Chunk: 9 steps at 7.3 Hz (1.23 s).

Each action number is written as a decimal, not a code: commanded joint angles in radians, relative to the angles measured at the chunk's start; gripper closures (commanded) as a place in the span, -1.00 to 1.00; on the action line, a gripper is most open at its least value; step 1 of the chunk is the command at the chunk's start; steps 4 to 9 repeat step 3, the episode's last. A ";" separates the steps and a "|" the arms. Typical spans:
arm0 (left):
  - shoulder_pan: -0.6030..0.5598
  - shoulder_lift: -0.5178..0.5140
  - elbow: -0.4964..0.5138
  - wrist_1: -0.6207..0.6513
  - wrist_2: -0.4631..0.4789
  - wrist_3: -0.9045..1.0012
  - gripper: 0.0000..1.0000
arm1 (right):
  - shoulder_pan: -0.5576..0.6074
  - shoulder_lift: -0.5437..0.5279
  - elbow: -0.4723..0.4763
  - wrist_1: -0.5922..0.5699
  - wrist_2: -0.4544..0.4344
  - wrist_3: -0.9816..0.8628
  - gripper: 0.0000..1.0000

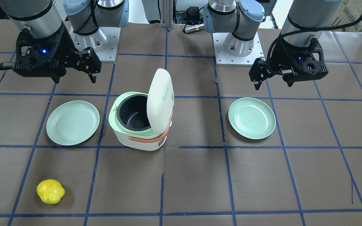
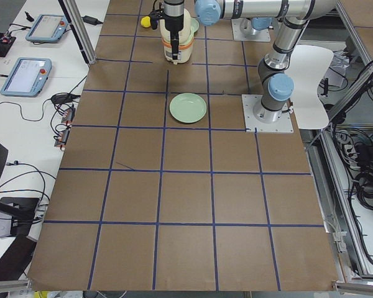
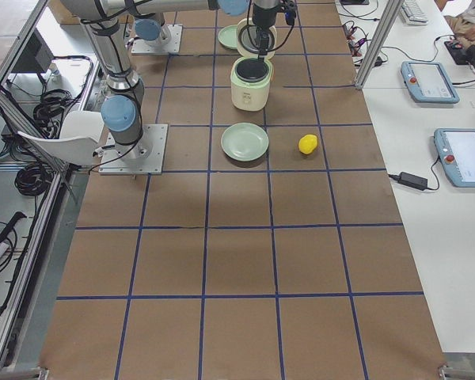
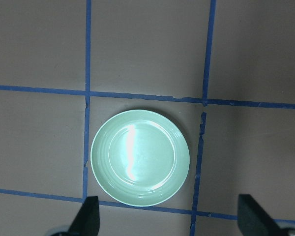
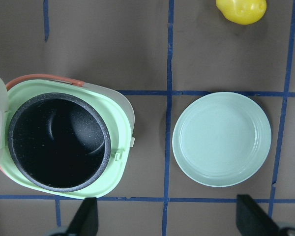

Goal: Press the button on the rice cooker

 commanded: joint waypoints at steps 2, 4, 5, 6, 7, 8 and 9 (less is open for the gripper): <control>0.000 0.000 0.000 0.000 0.000 0.000 -1.00 | 0.000 0.000 0.000 0.000 0.001 0.000 -0.98; 0.000 0.000 0.000 0.000 0.000 0.000 -1.00 | 0.000 0.000 0.000 0.000 0.003 0.000 -0.98; 0.000 0.000 0.000 0.000 0.000 0.000 -1.00 | 0.000 0.000 0.000 0.000 0.003 0.000 -0.98; 0.000 0.000 0.000 0.000 0.000 0.000 -1.00 | 0.000 0.000 0.000 0.000 0.003 0.000 -0.98; 0.000 0.000 0.000 0.000 0.000 0.000 -1.00 | 0.000 0.000 0.000 0.000 0.003 0.000 -0.98; 0.000 0.000 0.000 0.000 0.000 0.000 -1.00 | 0.000 0.000 0.000 0.000 0.003 0.000 -0.98; 0.000 0.000 0.000 0.000 0.000 0.000 -1.00 | 0.000 0.000 0.000 0.000 0.003 0.000 -0.98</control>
